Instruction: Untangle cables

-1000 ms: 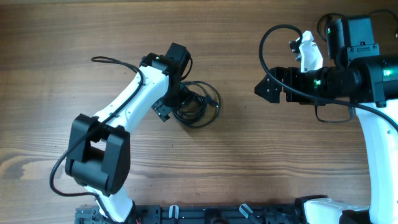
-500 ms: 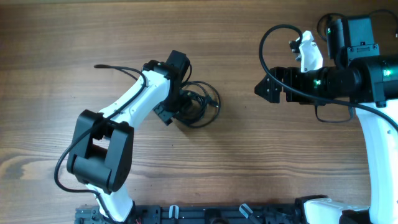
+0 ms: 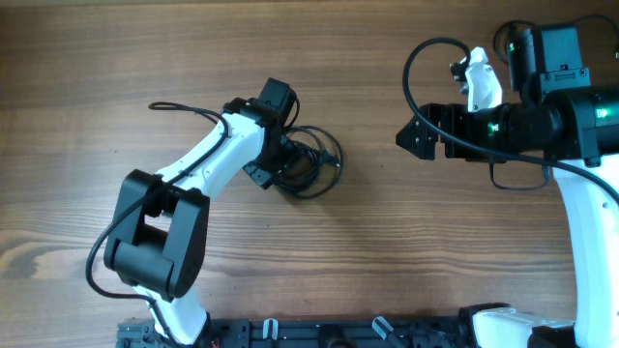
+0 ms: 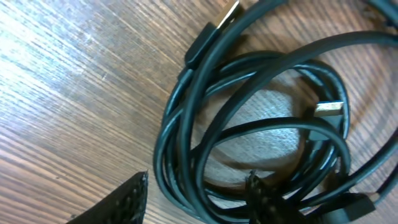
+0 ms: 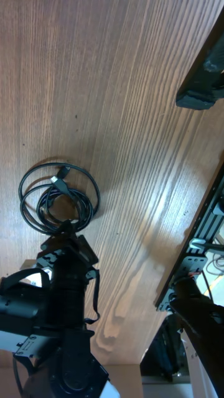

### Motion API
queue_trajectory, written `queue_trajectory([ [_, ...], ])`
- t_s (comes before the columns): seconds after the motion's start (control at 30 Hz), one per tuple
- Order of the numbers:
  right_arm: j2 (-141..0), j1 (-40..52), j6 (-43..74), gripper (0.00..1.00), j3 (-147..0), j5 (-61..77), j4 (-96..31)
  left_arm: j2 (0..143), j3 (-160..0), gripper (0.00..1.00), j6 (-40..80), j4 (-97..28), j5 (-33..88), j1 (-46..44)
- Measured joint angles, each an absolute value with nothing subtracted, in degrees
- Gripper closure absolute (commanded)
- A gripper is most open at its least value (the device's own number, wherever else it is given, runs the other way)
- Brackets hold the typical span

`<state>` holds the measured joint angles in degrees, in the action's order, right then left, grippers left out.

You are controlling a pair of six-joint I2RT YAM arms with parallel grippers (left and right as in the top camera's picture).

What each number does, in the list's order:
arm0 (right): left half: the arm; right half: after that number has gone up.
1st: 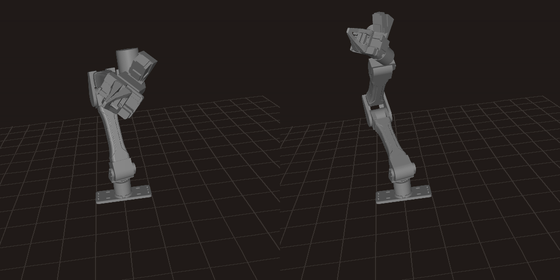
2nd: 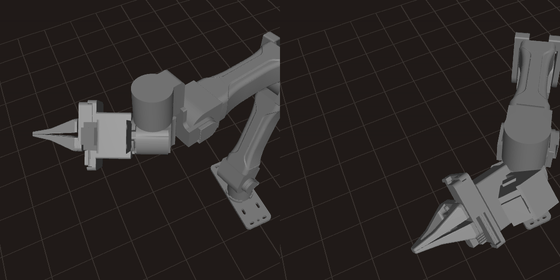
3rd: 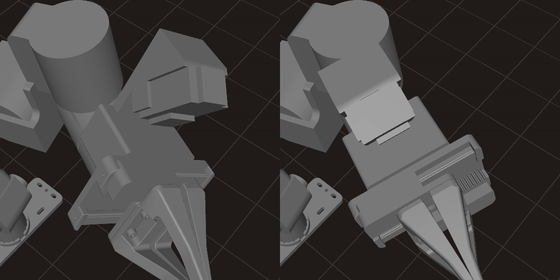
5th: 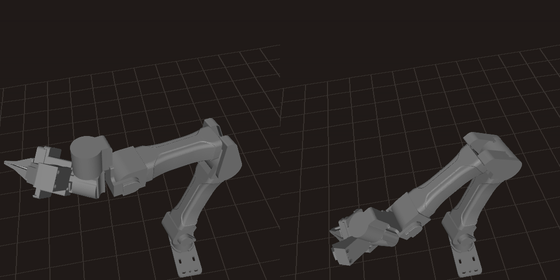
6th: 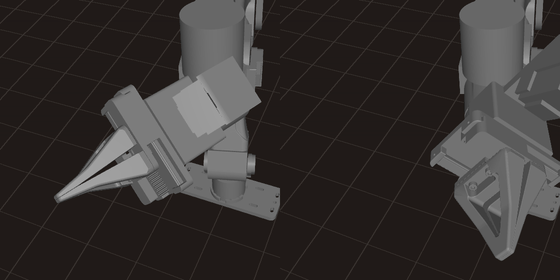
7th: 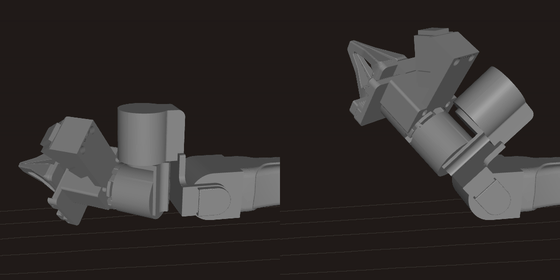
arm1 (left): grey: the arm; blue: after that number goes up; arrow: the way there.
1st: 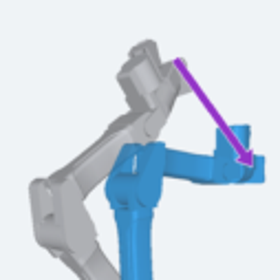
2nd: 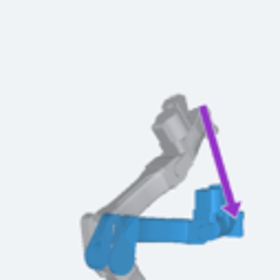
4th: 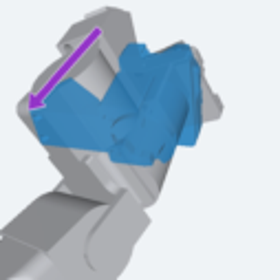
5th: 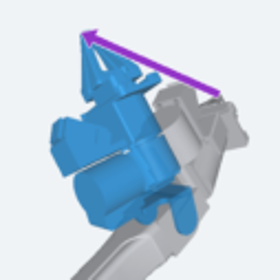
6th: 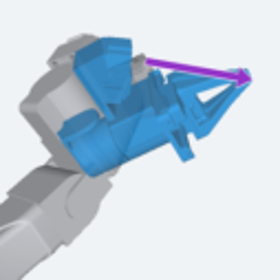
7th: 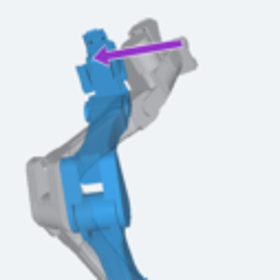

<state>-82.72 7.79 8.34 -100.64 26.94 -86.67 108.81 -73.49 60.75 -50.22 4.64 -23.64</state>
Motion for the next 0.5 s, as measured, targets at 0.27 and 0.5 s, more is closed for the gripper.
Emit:
queue_trajectory([
  [0.27, -82.72, 7.79, 8.27, 0.00, -100.64, 26.96, -86.72, 108.81, -73.49, 0.58, 60.77, -49.89, 4.62, -23.62],
  [0.5, -82.72, 7.79, 8.27, 0.00, -100.64, 26.96, -86.74, 108.81, -73.49, 0.59, 60.77, -49.84, 4.62, -24.38],
])
